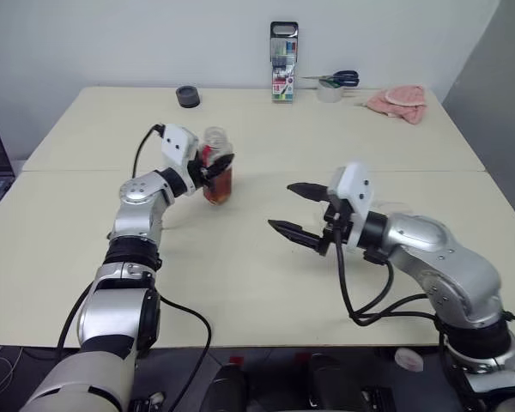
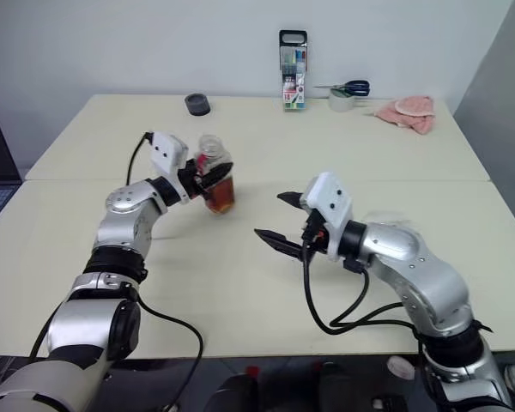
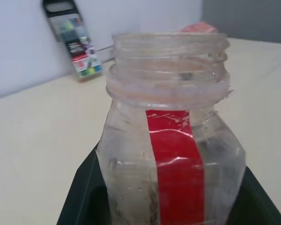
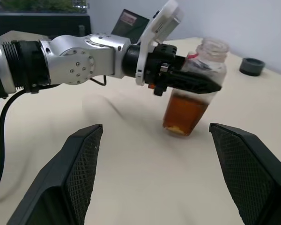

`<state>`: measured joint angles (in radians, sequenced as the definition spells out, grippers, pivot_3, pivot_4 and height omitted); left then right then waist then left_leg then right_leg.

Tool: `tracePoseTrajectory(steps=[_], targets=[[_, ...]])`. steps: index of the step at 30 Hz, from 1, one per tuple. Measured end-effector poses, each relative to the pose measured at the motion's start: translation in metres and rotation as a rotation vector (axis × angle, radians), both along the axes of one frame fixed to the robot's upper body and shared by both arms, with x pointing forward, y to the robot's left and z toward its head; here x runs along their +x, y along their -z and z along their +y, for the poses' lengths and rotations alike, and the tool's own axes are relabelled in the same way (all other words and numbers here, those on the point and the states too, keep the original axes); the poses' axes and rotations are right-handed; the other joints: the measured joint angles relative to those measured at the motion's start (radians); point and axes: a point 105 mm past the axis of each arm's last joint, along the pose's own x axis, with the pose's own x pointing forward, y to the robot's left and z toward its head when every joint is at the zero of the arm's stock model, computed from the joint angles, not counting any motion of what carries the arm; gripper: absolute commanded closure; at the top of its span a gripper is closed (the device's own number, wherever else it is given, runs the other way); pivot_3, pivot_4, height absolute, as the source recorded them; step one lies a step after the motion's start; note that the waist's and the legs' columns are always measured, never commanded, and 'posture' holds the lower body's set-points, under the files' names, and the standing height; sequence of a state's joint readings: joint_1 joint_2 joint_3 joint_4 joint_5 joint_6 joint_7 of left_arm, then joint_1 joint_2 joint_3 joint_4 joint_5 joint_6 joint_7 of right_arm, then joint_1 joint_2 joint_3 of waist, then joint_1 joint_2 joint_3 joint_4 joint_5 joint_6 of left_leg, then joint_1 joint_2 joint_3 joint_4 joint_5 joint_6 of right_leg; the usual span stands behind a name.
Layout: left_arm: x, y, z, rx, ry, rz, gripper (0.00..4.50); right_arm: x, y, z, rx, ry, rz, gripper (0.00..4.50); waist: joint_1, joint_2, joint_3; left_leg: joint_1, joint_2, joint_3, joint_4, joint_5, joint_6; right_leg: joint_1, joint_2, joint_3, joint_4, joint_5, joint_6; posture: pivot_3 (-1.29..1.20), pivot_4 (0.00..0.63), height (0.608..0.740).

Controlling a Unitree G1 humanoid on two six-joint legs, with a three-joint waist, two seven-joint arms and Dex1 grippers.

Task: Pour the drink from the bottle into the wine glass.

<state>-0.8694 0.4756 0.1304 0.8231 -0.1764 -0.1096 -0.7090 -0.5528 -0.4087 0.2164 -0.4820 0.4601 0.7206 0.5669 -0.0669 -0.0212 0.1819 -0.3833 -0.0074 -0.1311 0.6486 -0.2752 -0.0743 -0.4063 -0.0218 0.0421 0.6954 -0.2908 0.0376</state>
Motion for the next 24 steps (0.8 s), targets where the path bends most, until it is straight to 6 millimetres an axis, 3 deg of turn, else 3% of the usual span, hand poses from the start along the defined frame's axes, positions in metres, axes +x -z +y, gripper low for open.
tracePoseTrajectory(steps=[4, 8, 12, 17, 24], targets=[[-0.003, 0.002, 0.054, -0.021, -0.256, -0.026, 2.83, 0.017, 0.006, 0.018, -0.001, 0.013, 0.019, 0.62, -0.008, 0.0, 0.0, 0.0, 0.0, -0.002, -0.001, 0.001, -0.002, -0.001, 0.0, -0.001, 0.001, 0.0, 0.0, 0.0, 0.15, 0.74], [-0.01, 0.002, 0.089, -0.064, -0.431, -0.045, 2.83, 0.021, 0.012, 0.033, -0.014, -0.009, 0.027, 0.62, -0.004, -0.001, 0.0, -0.001, -0.001, -0.002, -0.001, 0.002, -0.004, -0.001, -0.003, -0.001, 0.001, 0.0, 0.0, 0.0, 0.15, 0.74], [-0.016, 0.008, 0.102, -0.085, -0.491, -0.042, 2.83, 0.021, 0.014, 0.044, -0.023, -0.038, 0.022, 0.62, 0.006, -0.002, -0.001, -0.002, -0.002, -0.002, 0.0, 0.002, -0.004, -0.001, -0.003, -0.002, 0.001, 0.0, 0.0, 0.0, 0.15, 0.74], [-0.018, 0.008, 0.095, -0.123, -0.469, -0.058, 2.83, 0.023, 0.009, 0.052, -0.025, -0.061, 0.0, 0.62, 0.009, -0.002, -0.001, -0.001, -0.002, -0.002, 0.0, 0.002, -0.004, -0.001, -0.002, -0.002, 0.001, 0.0, 0.0, 0.0, 0.15, 0.74], [-0.025, 0.014, 0.1, -0.161, -0.477, -0.062, 0.59, 0.023, 0.012, 0.054, -0.042, -0.069, -0.011, 0.62, 0.009, -0.002, -0.001, -0.001, -0.001, -0.001, -0.001, 0.002, -0.004, -0.001, -0.002, -0.002, 0.001, 0.001, -0.001, 0.0, 0.15, 0.74]])
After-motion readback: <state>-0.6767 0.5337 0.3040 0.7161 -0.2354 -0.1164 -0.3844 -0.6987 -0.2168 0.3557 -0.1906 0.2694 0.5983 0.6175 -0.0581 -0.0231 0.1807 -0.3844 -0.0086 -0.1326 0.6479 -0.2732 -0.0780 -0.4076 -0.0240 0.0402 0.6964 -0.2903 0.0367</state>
